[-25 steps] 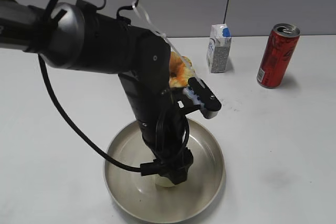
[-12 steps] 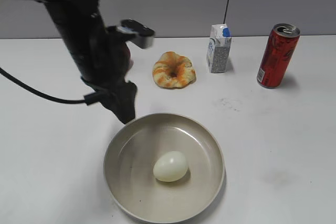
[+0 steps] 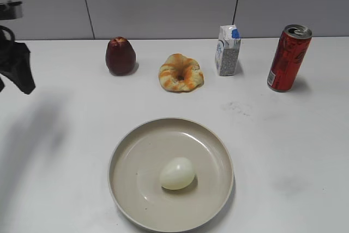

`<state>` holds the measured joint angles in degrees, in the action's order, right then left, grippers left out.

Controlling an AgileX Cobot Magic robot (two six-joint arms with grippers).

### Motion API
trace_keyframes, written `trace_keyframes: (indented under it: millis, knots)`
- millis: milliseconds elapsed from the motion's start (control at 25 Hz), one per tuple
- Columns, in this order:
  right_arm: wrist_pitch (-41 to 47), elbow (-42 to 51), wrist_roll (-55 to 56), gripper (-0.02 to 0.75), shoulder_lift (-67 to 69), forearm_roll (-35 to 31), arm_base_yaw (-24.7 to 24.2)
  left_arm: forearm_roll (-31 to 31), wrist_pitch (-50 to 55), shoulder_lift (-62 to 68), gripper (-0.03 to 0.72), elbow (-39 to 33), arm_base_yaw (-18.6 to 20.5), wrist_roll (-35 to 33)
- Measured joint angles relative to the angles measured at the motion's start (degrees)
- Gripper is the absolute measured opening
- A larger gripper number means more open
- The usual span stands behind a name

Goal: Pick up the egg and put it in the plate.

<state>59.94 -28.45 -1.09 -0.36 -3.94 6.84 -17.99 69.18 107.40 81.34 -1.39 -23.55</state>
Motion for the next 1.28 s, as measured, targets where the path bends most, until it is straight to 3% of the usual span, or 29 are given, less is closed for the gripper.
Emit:
trace_keyframes:
  millis: [120,240,640,840,1280]
  knots:
    - [0.0,0.0,0.0,0.554,0.0,0.0,0.0,0.9,0.05,-1.01,0.584,-1.17,4.28,2.49]
    - [0.0,0.0,0.0,0.554,0.0,0.0,0.0,1.87,0.11,-4.52,0.584,-4.77,6.16,3.29]
    - [0.0,0.0,0.0,0.554,0.0,0.0,0.0,7.41,-0.5,-26.21,0.579,-25.53,6.33,3.38]
    - [0.0,0.0,0.0,0.554,0.0,0.0,0.0,8.98,-5.46,-40.33,0.539,-33.64,6.33,3.38]
    - [0.0,0.0,0.0,0.554,0.0,0.0,0.0,7.02,-8.49,-70.49,0.522,-49.98,6.33,3.38]
